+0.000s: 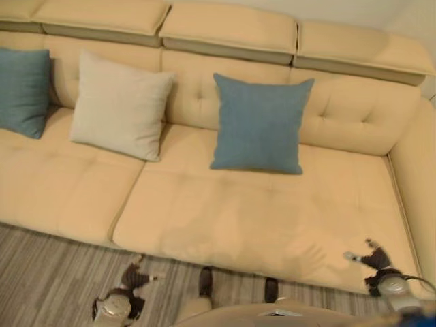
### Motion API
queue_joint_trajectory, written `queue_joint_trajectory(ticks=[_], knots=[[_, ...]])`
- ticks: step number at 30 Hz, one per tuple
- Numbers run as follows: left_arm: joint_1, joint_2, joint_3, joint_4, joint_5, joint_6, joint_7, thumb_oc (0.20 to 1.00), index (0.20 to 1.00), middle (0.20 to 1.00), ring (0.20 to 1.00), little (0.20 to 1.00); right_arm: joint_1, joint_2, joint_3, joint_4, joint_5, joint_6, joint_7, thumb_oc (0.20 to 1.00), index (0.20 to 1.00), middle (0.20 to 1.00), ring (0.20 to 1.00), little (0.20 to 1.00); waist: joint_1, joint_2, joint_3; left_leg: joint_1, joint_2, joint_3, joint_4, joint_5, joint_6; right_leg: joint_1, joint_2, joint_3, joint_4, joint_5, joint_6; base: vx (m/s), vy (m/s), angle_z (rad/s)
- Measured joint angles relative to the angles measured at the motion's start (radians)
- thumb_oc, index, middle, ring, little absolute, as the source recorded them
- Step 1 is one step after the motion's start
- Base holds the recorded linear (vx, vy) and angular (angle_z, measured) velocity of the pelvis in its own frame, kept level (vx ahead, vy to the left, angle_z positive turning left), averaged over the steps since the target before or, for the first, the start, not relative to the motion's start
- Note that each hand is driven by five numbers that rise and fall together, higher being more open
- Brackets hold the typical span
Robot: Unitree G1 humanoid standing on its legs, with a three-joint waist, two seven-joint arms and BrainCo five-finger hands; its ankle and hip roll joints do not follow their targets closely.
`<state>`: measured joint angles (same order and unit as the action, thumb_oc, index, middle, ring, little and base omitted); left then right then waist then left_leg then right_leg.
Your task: Pick up all the scattered cushions and arrange them neatly on the sofa.
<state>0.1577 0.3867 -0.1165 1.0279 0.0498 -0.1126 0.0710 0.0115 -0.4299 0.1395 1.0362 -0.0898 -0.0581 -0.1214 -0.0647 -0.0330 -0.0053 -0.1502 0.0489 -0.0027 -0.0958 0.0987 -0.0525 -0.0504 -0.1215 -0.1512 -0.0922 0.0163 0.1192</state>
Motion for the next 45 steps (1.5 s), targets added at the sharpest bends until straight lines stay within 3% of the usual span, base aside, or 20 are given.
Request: queue_joint_trajectory(ticks=[5,13,17,20,21,23,25,26,27,29,30,31,32,33,34,36,38,39,40,45], knots=[[-0.058,-0.07,-0.061,0.28,0.098,0.039,0.001,1.0,1.0,1.0,1.0,1.0,-0.037,0.035,0.15,0.182,-0.134,0.021,0.031,1.0,1.0,1.0,1.0,1.0,0.015,0.002,-0.015,0.041,0.005,0.023,0.0,-0.006,0.009,0.027,0.006,0.017,-0.001,0.005,-0.007,-0.05,0.045,-0.13],[-0.15,-0.066,-0.08,0.171,0.137,0.059,0.003,1.0,1.0,1.0,1.0,1.0,-0.007,0.037,0.117,0.246,-0.192,0.065,0.024,1.0,1.0,1.0,1.0,1.0,-0.003,-0.015,0.015,0.107,-0.022,0.092,0.007,-0.016,0.027,0.04,-0.028,0.081,0.012,0.032,-0.009,-0.17,0.164,-0.26],[-0.227,-0.066,-0.072,0.177,0.126,0.053,0.022,1.0,1.0,1.0,1.0,1.0,-0.084,0.063,0.11,0.235,-0.21,0.087,0.013,1.0,1.0,1.0,1.0,1.0,-0.003,-0.039,0.106,0.098,-0.059,0.162,0.001,-0.021,0.059,-0.037,-0.075,0.135,0.073,0.055,0.04,-0.23,0.11,-0.5],[-0.225,-0.062,-0.071,0.187,0.117,0.06,0.023,1.0,1.0,1.0,1.0,1.0,-0.102,0.074,0.123,0.253,-0.21,0.089,0.009,1.0,1.0,1.0,1.0,1.0,0.023,-0.027,0.142,0.082,-0.061,0.161,0.001,-0.009,0.094,-0.088,-0.078,0.048,0.141,0.096,0.032,-0.21,0.07,-0.05],[-0.215,-0.059,-0.071,0.191,0.116,0.062,0.023,1.0,1.0,1.0,1.0,1.0,-0.102,0.076,0.124,0.255,-0.21,0.089,0.009,1.0,1.0,1.0,1.0,1.0,0.032,-0.018,0.148,0.085,-0.055,0.16,0.001,-0.002,0.104,-0.094,-0.07,0.04,0.188,0.056,0.033,-0.15,-0.019,0.06],[-0.187,-0.054,-0.07,0.184,0.113,0.065,0.023,1.0,1.0,1.0,1.0,1.0,-0.103,0.076,0.144,0.259,-0.21,0.088,0.01,1.0,1.0,1.0,1.0,1.0,0.072,0.012,0.135,0.07,-0.003,0.168,0.001,0.018,0.132,-0.152,-0.005,0.049,0.535,-0.143,0.029,-0.15,-0.109,0.16],[-0.14,-0.045,-0.07,0.184,0.091,0.066,0.024,1.0,1.0,1.0,1.0,1.0,-0.119,0.076,0.146,0.257,-0.21,0.087,0.009,1.0,1.0,1.0,1.0,1.0,0.091,-0.007,0.105,0.062,0.014,0.186,0.007,0.034,0.123,-0.104,0.023,0.045,0.576,-0.237,0.035,-0.17,-0.173,-0.18],[-0.108,-0.044,-0.071,0.189,0.082,0.068,0.024,1.0,1.0,1.0,1.0,1.0,-0.136,0.076,0.15,0.247,-0.21,0.083,0.001,1.0,1.0,1.0,1.0,1.0,0.115,-0.039,0.076,0.045,0.014,0.2,0.008,0.037,0.098,-0.039,0.027,0.047,0.398,-0.271,0.01,-0.2,-0.212,-0.35],[-0.106,-0.064,-0.071,0.193,0.079,0.071,0.024,1.0,1.0,1.0,1.0,1.0,-0.14,0.066,0.152,0.236,-0.21,0.081,-0.001,1.0,1.0,1.0,1.0,1.0,0.111,-0.022,0.071,0.025,0.04,0.183,0.014,0.065,0.053,0.003,0.076,0.039,0.284,-0.233,-0.075,-0.22,-0.217,-0.3],[-0.116,-0.068,-0.077,0.196,0.078,0.066,0.024,1.0,1.0,1.0,1.0,1.0,-0.131,0.078,0.162,0.236,-0.209,0.079,-0.002,1.0,1.0,1.0,1.0,1.0,0.115,-0.031,0.066,-0.047,0.078,0.149,0.081,0.112,0.017,-0.013,0.128,0.046,0.248,-0.203,-0.122,-0.24,-0.199,0.17],[-0.14,-0.066,-0.08,0.198,0.078,0.065,0.029,1.0,1.0,1.0,1.0,1.0,-0.121,0.078,0.16,0.239,-0.207,0.078,-0.004,1.0,1.0,1.0,1.0,1.0,0.112,-0.031,0.072,-0.106,0.093,0.097,0.117,0.167,-0.017,-0.033,0.165,0.049,0.27,-0.194,-0.142,-0.26,-0.166,0.88],[-0.191,-0.06,-0.081,0.191,0.077,0.059,0.045,1.0,1.0,1.0,1.0,1.0,-0.095,0.08,0.16,0.25,-0.205,0.082,-0.009,1.0,1.0,1.0,1.0,1.0,0.111,-0.041,0.081,-0.167,0.1,0.022,0.116,0.292,-0.088,-0.073,0.184,0.038,0.271,-0.185,-0.222,-0.37,-0.121,0.77],[-0.214,-0.061,-0.081,0.199,0.065,0.064,0.048,1.0,1.0,1.0,1.0,1.0,-0.082,0.082,0.169,0.267,-0.187,0.083,-0.013,1.0,1.0,1.0,1.0,1.0,0.122,-0.07,0.102,-0.202,0.092,-0.009,0.172,0.27,-0.093,-0.086,0.181,0.01,0.255,-0.136,-0.277,-0.32,-0.067,0.78],[-0.237,-0.056,-0.084,0.214,0.055,0.066,0.046,1.0,1.0,1.0,1.0,1.0,-0.084,0.081,0.182,0.268,-0.187,0.081,-0.016,1.0,1.0,1.0,1.0,1.0,0.102,-0.082,0.109,-0.222,0.052,-0.015,0.244,0.174,-0.085,-0.091,0.159,-0.009,0.219,-0.103,-0.282,-0.25,-0.023,0.34],[-0.248,-0.053,-0.086,0.214,0.051,0.066,0.047,1.0,1.0,1.0,1.0,1.0,-0.085,0.079,0.182,0.268,-0.187,0.082,-0.017,1.0,1.0,1.0,1.0,1.0,0.081,-0.106,0.123,-0.204,0.019,-0.03,0.306,0.072,-0.08,-0.08,0.149,-0.013,0.151,-0.06,-0.261,-0.01,0.09,0.47],[-0.245,-0.057,-0.077,0.221,0.05,0.067,0.044,1.0,1.0,1.0,1.0,1.0,-0.088,0.076,0.176,0.28,-0.187,0.084,-0.017,1.0,1.0,1.0,1.0,1.0,0.029,-0.119,0.132,-0.071,0.025,0.001,0.303,-0.031,-0.07,-0.059,0.149,-0.015,0.047,0.005,-0.172,0.1,0.174,0.29],[-0.224,-0.098,-0.08,0.223,0.051,0.068,0.043,1.0,1.0,1.0,1.0,1.0,-0.088,0.076,0.142,0.314,-0.186,0.087,-0.018,1.0,1.0,1.0,1.0,1.0,0.015,-0.092,0.129,0.128,0.033,0.021,0.129,-0.066,-0.059,-0.026,0.153,-0.037,0.009,-0.038,-0.062,0.13,0.154,0.21],[-0.224,-0.11,-0.087,0.21,0.051,0.063,0.043,1.0,1.0,1.0,1.0,1.0,-0.076,0.077,0.141,0.328,-0.179,0.091,-0.017,1.0,1.0,1.0,1.0,1.0,0.008,-0.079,0.124,0.209,0.035,0.024,0.007,-0.062,-0.065,-0.029,0.155,-0.053,0.024,-0.042,-0.058,0.11,0.149,0.66],[-0.243,-0.111,-0.118,0.211,0.054,0.066,0.042,1.0,1.0,1.0,1.0,1.0,-0.056,0.073,0.139,0.32,-0.17,0.09,-0.017,1.0,1.0,1.0,1.0,1.0,-0.007,-0.062,0.115,0.227,0.035,0.028,-0.001,-0.07,-0.058,-0.028,0.169,-0.025,0.003,0.036,-0.086,0.11,0.158,0.37],[-0.225,-0.092,-0.116,0.213,0.06,0.081,0.044,1.0,1.0,1.0,1.0,1.0,-0.068,0.072,0.143,0.286,-0.17,0.086,-0.017,1.0,1.0,1.0,1.0,1.0,0.033,-0.011,0.088,0.225,-0.022,0.053,-0.001,-0.134,0.045,-0.074,0.201,0.04,-0.005,0.01,-0.063,0.04,0.07,-0.23]])
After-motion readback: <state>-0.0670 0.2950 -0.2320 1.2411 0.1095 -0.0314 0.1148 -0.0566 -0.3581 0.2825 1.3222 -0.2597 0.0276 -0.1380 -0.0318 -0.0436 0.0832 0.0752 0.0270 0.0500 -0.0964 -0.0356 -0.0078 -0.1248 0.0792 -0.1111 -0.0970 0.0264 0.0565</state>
